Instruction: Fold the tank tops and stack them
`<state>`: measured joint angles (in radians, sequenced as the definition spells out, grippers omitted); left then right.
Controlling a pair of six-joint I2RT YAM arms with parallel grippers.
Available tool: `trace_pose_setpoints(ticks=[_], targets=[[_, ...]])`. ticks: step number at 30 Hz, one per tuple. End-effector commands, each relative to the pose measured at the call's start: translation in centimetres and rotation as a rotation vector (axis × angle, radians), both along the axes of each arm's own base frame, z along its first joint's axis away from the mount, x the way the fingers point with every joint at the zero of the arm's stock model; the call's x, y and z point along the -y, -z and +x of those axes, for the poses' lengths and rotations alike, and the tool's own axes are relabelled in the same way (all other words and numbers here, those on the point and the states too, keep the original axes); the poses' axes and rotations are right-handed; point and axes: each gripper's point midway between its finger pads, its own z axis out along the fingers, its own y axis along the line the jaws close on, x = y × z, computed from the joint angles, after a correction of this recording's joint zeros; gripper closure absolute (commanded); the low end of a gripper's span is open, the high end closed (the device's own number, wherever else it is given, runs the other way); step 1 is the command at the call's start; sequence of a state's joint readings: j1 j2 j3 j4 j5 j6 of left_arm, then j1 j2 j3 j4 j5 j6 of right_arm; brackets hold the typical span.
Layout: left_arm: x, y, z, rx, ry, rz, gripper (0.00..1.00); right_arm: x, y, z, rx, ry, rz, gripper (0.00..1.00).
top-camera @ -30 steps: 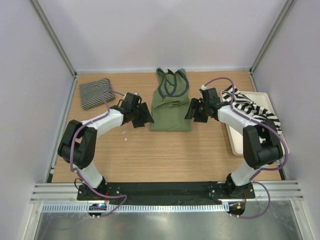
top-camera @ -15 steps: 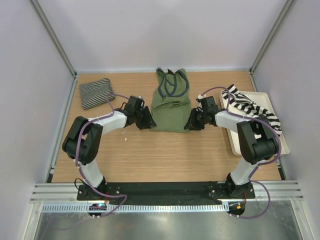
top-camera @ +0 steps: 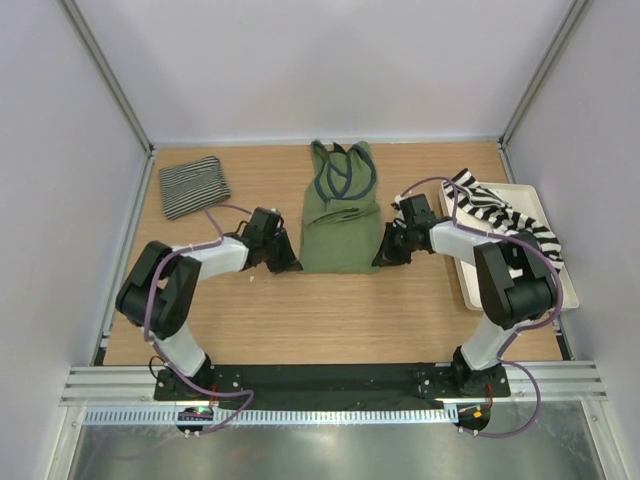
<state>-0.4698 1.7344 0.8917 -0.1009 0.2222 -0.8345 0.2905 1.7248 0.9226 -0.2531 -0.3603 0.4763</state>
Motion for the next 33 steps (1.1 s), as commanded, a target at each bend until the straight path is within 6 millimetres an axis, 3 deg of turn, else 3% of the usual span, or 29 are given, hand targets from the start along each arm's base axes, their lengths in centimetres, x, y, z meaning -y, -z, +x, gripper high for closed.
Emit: trace_pose_setpoints(ticks=[1,2,4,5,6,7,9,12,14,16,19,21,29,33], targets=[[-0.7,-1.2,-2.1,0.017,-0.001,-0.007,1.00,1.2,-1.4,-2.8,-0.032,-0.040,-0.056,0.95],[-0.4,-2.5,-2.6,0.045,0.012,-0.024,1.00,1.4,-1.4,-3.6,-0.042,-0.048,-0.070,0.94],[-1.1,-2.1,-4.4,0.030,0.004,0.012,1.00,1.8,-2.1,-4.9,-0.042,-0.048,-0.079,0.93],[-1.0,-2.3,-5.2,0.039,0.014,0.020,1.00,1.9,-1.8,-6.1,-0.065,-0.042,-0.079,0.92],[-1.1,-3.3,-5.7,0.061,0.011,0.009,1.00,1.7,-2.6,-6.6,-0.038,-0.045,-0.068,0.90],[-1.7,-2.6,-7.0,0.039,-0.003,0.019,1.00,1.8,-2.6,-7.3,-0.043,-0.034,-0.073,0.77],[-2.3,-2.5,-8.9,0.039,-0.007,0.011,1.00,1.5,-2.2,-9.4,-0.053,-0.030,-0.068,0.65],[-2.4,-2.0,-10.8,0.032,-0.008,0.014,1.00,1.9,-3.2,-10.3,0.003,0.001,-0.094,0.53],[-2.9,-1.3,-12.2,0.017,-0.014,0.027,1.00,1.8,-5.1,-9.6,0.083,0.012,-0.071,0.54],[-3.2,-0.7,-13.2,0.003,-0.013,0.029,1.00,0.8,-7.0,-8.6,0.158,-0.005,-0.018,0.65],[-3.7,0.1,-14.1,-0.009,-0.013,0.048,1.00,-2.7,-9.9,-8.0,0.222,-0.092,0.171,0.74],[-3.9,0.5,-14.4,-0.012,-0.013,0.056,1.00,-5.0,-10.4,-7.6,0.230,-0.147,0.258,0.77],[-4.4,0.6,-14.4,0.010,-0.018,0.063,1.00,-12.6,-9.7,-6.9,0.207,-0.212,0.416,0.85],[-4.2,0.4,-14.3,0.016,-0.011,0.062,1.00,-14.7,-8.8,-5.5,0.233,-0.179,0.439,0.92]])
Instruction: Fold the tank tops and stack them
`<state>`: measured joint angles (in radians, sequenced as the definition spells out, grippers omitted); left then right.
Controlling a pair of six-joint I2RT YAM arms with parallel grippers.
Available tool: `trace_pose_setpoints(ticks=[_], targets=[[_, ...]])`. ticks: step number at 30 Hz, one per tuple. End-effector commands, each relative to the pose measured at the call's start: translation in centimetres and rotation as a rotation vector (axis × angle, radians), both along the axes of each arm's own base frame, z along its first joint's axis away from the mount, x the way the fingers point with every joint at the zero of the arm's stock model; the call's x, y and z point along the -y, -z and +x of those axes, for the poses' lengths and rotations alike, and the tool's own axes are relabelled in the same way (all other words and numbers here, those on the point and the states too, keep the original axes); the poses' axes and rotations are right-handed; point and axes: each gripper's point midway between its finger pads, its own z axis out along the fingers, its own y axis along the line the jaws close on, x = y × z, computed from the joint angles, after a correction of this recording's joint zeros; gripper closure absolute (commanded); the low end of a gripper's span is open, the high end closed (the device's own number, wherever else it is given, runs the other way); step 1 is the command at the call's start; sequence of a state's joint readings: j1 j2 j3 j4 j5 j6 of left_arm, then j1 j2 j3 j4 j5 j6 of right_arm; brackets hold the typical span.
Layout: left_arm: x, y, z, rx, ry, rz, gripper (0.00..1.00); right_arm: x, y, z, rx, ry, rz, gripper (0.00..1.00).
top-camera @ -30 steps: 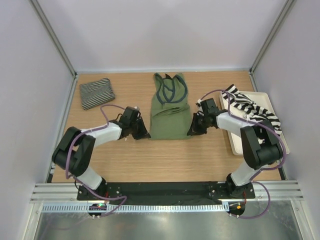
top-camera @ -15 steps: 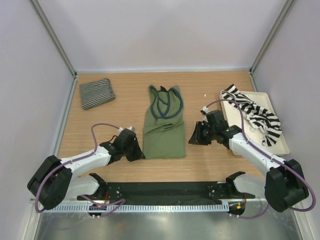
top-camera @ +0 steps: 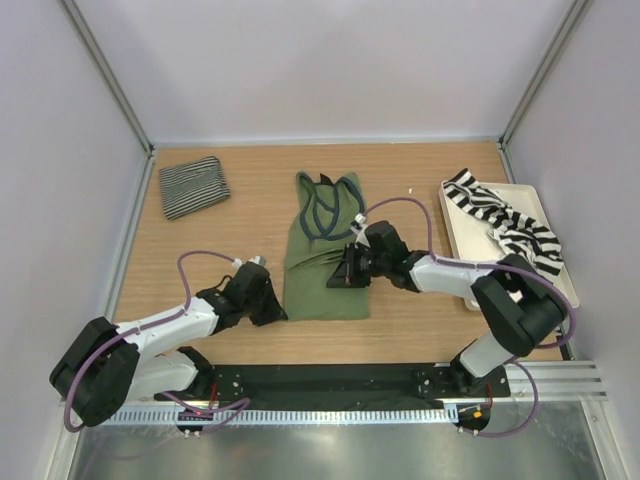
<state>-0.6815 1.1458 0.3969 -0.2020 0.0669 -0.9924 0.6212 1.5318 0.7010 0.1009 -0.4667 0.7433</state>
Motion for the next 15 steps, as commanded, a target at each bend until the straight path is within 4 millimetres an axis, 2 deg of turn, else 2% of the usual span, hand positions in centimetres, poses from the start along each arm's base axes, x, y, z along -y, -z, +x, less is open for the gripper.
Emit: trace_pose_setpoints(ticks=[1,9,12,15], targets=[[-0.3,0.0,0.2,0.024,-0.002,0.019,1.00,-3.2,-2.8,3.3,0.104,0.047,0.137,0.92],[-0.2,0.2,0.1,0.016,0.011,0.024,1.00,-4.3,0.3,5.5,0.073,0.110,0.119,0.96],[-0.1,0.1,0.1,0.017,0.017,0.023,1.00,-4.2,1.5,6.8,0.073,0.147,0.080,0.97],[-0.2,0.3,0.0,0.014,0.020,0.027,1.00,-4.0,1.7,8.7,0.089,0.198,0.059,0.97]])
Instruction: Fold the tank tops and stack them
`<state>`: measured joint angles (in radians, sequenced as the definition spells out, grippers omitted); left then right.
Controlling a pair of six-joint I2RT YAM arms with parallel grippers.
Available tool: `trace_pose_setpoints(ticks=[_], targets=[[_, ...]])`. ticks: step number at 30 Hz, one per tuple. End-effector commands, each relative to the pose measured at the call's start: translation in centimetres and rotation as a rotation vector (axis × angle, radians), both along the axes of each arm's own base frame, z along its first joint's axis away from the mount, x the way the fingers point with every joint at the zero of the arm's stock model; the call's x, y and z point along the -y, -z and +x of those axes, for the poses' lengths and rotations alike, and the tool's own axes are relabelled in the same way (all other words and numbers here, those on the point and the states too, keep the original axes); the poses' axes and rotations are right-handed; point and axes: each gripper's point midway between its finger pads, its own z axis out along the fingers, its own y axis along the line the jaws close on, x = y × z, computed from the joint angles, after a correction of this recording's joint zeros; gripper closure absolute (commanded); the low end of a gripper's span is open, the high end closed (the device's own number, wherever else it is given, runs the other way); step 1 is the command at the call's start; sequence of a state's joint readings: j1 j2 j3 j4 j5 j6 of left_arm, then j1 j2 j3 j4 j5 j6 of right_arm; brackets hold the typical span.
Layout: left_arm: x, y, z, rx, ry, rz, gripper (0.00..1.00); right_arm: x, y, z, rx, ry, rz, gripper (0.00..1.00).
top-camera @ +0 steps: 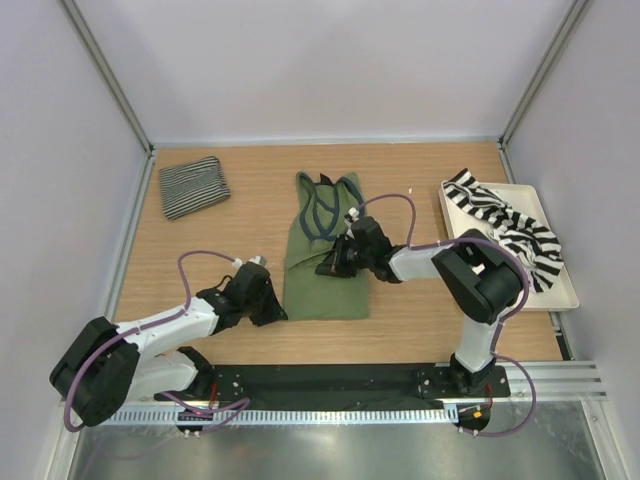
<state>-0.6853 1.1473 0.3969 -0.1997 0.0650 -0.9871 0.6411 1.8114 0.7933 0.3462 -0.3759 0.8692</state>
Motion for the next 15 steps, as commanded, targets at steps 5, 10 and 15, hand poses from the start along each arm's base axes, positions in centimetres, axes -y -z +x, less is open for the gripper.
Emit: trace_pose_setpoints(ticks=[5,10,15], targets=[[-0.5,0.8,-0.1,-0.005,0.015,0.042,1.00,-0.9,-3.1,8.9,0.115,0.169,0.014,0.97],[-0.7,1.1,-0.5,-0.010,0.011,0.043,1.00,-0.2,-4.6,14.3,0.146,0.258,0.027,0.97],[-0.8,0.8,-0.4,-0.006,0.010,0.043,1.00,0.9,-8.0,14.4,0.232,0.189,-0.023,0.87]])
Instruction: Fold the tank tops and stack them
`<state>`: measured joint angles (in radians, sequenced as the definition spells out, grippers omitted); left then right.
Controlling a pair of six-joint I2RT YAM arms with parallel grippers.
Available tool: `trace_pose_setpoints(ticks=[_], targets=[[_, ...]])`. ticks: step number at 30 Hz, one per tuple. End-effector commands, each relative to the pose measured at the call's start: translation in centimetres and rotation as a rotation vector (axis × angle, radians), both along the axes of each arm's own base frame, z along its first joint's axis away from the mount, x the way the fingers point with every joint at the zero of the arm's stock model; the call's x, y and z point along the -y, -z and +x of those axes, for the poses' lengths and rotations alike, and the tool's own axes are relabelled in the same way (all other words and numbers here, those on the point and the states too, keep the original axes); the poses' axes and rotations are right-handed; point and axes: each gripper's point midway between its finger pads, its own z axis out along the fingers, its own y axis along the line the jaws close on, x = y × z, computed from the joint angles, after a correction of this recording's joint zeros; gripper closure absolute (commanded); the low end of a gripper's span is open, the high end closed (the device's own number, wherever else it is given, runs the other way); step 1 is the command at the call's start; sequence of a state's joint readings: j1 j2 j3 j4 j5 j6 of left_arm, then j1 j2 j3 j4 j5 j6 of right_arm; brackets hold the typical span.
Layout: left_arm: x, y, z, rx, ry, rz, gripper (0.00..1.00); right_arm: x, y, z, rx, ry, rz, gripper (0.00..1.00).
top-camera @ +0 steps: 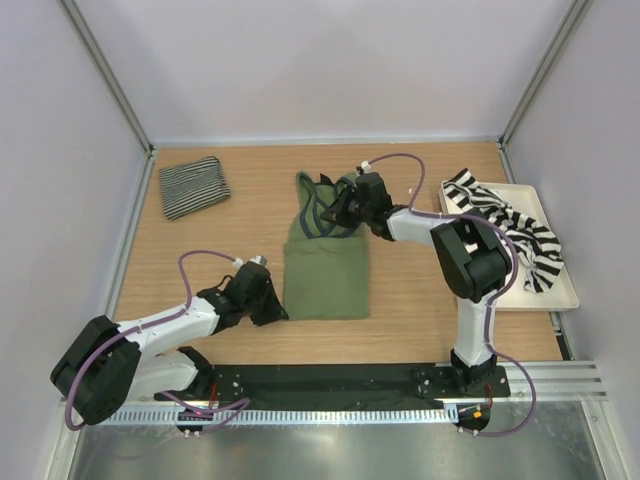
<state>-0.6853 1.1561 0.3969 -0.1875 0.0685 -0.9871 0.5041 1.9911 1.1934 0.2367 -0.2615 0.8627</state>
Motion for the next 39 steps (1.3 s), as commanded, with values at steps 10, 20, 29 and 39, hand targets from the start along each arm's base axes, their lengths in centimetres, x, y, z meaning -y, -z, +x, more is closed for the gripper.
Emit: trace_pose_setpoints(ticks=[10,20,29,39], targets=[[-0.4,-0.3,-0.1,0.019,0.018,0.023,1.00,9.4,-2.5,-13.0,-0.001,-0.136,-0.333,0.38],[-0.2,-1.0,-0.2,0.030,0.026,0.021,1.00,11.7,-0.1,-22.1,-0.099,-0.179,-0.352,0.35],[-0.2,-0.3,-0.8,0.025,0.034,0.044,1.00,7.2,-5.6,-11.3,0.074,-0.186,-0.476,0.45],[0.2,-0.3,-0.8,0.030,0.050,0.040,1.00,-1.1,-7.6,2.3,0.170,-0.186,-0.511,0.52]])
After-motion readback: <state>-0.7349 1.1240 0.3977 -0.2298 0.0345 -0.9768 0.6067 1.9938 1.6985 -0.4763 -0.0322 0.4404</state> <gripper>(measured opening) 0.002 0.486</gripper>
